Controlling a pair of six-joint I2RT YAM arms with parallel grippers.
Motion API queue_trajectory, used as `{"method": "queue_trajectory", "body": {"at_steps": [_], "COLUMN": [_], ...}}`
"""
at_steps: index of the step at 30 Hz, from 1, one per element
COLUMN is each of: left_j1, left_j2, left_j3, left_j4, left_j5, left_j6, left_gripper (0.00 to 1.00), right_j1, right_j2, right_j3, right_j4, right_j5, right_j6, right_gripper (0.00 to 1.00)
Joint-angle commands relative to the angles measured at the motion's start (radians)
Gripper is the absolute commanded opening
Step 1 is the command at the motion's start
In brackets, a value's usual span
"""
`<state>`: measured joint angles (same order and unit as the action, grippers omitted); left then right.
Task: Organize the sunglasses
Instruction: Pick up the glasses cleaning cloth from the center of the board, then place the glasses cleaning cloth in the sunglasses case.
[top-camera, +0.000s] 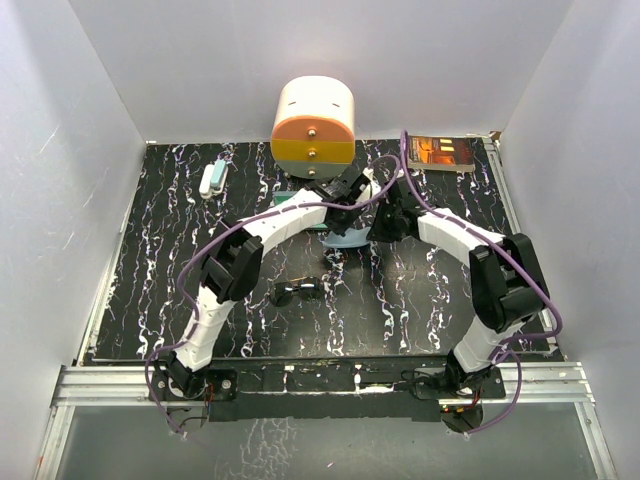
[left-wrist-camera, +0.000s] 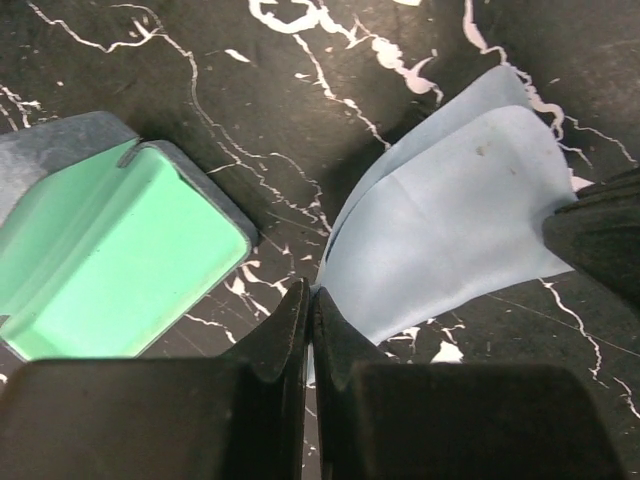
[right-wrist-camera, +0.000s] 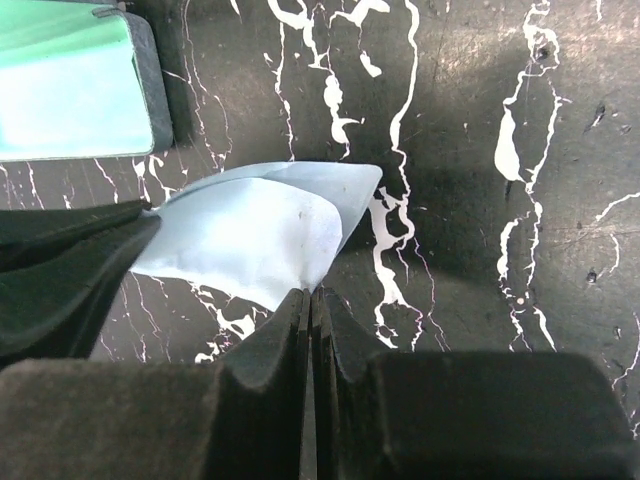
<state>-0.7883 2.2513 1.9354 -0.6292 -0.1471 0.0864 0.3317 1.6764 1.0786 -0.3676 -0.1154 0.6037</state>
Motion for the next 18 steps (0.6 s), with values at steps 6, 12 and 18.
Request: {"method": "queue_trajectory", "body": {"at_steps": [6,12,18], "left_j1": [0.043,0.065,0.083], "left_j2": [-0.141,-0.180,-0.192], "left_j3": [-0.001,-0.029,-0.049], "left_j4": [-0.004,0.017,0.029], "left_j5": [-0.038,-0.063,-0.075], "left_j6": [0.046,0.079,0.101], "left_gripper": [0.00,0.00,0.00], "right_j1": [0.023,0.043,0.070], "right_j2": [0.047,0.104,0.178], "right_j3": [0.101,0.158,0.260], "right_j4": [0.023,0.026,-0.002], "right_j5": [0.027,0.028,0.033], "right_j6": [0.019,0.031,0.031], "right_gripper": [0.08,0.08,0.08]}}
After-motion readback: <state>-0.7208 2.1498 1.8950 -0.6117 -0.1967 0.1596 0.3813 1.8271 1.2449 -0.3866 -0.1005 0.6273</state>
